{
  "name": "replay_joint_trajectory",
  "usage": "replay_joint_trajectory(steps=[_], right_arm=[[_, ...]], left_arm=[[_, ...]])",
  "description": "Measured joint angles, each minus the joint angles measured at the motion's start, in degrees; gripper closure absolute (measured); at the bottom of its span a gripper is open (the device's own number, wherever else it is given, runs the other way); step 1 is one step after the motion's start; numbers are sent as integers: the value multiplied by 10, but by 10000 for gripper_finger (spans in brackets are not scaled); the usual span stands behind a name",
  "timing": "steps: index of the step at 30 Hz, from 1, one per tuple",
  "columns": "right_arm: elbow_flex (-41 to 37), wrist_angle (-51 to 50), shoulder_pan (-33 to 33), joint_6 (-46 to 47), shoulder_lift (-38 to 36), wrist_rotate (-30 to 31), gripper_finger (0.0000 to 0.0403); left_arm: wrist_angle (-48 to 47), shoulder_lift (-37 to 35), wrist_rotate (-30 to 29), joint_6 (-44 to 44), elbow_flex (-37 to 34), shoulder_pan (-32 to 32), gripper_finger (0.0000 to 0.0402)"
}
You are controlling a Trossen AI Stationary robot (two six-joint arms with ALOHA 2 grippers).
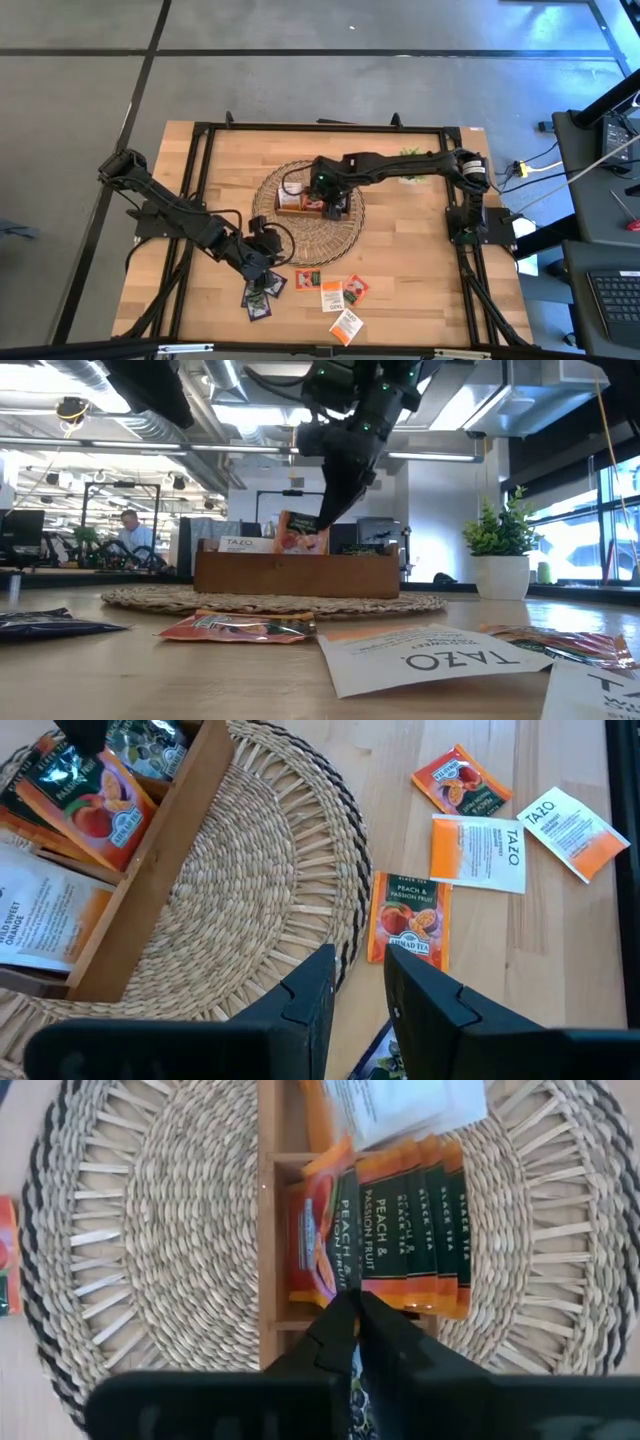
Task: Pick & Place Tea
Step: Put the orange tea bag into the middle section of the wooden organizer
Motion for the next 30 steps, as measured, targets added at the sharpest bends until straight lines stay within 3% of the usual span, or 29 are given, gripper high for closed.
replay_joint_trajectory(steps=[10, 15, 20, 25, 30], right_arm=[[0, 3, 0, -26, 0, 1, 315], [0, 11, 0, 43, -13, 60, 276], [-2, 1, 11, 94, -71, 58, 265], [-81, 7, 53, 143, -153, -42, 269], [-228, 110, 129, 257, -234, -30, 272]], left_arm=[[0, 0, -4, 0, 0, 0, 316], [0, 0, -12, 0, 0, 0, 316], [0, 0, -28, 0, 0, 0, 316], [33, 0, -29, 0, 0, 0, 316], [106, 0, -35, 0, 0, 0, 315]])
